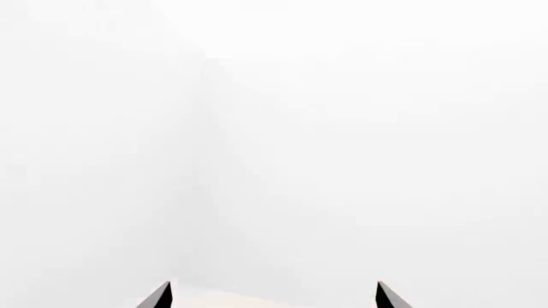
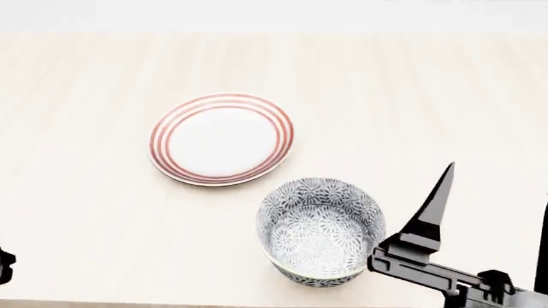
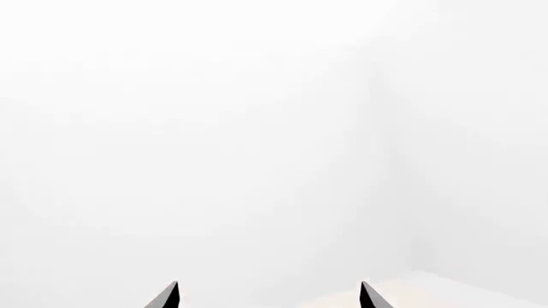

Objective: Put the bowl on the plate.

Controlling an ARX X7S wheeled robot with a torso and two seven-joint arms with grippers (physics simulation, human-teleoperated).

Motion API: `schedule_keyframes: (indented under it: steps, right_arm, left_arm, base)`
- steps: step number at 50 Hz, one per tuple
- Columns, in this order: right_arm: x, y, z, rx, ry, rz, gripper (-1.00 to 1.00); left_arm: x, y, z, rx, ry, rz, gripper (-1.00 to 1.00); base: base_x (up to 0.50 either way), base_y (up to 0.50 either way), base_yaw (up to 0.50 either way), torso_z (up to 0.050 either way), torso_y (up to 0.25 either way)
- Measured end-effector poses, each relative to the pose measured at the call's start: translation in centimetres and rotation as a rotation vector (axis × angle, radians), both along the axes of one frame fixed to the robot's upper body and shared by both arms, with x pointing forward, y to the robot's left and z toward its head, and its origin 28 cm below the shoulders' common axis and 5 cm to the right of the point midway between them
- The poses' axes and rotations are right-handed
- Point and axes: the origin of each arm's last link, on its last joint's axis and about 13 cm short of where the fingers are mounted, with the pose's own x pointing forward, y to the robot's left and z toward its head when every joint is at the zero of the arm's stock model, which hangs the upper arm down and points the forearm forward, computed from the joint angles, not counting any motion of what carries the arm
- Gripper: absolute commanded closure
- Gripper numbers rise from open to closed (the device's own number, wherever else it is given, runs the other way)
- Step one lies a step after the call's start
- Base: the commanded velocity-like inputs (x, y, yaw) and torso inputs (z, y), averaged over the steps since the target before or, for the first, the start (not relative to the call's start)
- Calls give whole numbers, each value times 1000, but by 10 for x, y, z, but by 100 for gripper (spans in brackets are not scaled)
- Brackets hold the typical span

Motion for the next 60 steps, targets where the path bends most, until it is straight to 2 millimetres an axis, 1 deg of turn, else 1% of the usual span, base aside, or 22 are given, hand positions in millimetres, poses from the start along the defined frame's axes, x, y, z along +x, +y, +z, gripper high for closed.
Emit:
schedule_keyframes:
  steps: [5,11,27,33,39,51,60]
  right_arm:
    - [-5,-2,14,14,-74,-15,-100]
    - [-8,-3,21,22,-115,-21,-100]
    - [-10,-3,25,22,-136,-15,-100]
    - [-10,-1,24,17,-127,-8,-100]
    - [-10,0,22,11,-116,2,-100]
    - [-9,2,18,0,-90,18,-100]
    - [-9,4,14,-9,-69,32,-100]
  left_arm:
    - [-4,4,12,4,-76,40,-100]
    - [-7,6,18,10,-121,58,-100]
    - [-10,4,20,13,-130,47,-100]
    - [-9,0,16,6,-91,15,-100]
    - [-5,-10,5,-23,22,-71,-100]
    - [5,-50,-34,-134,446,-361,-100]
    - [4,-73,-48,-179,638,-529,-100]
  base:
    - [500,0,0,0,0]
    - [500,0,0,0,0]
    - [496,0,0,0,0]
    - [100,0,0,0,0]
    - [0,0,0,0,0]
    - [0,0,0,0,0]
    - [0,0,0,0,0]
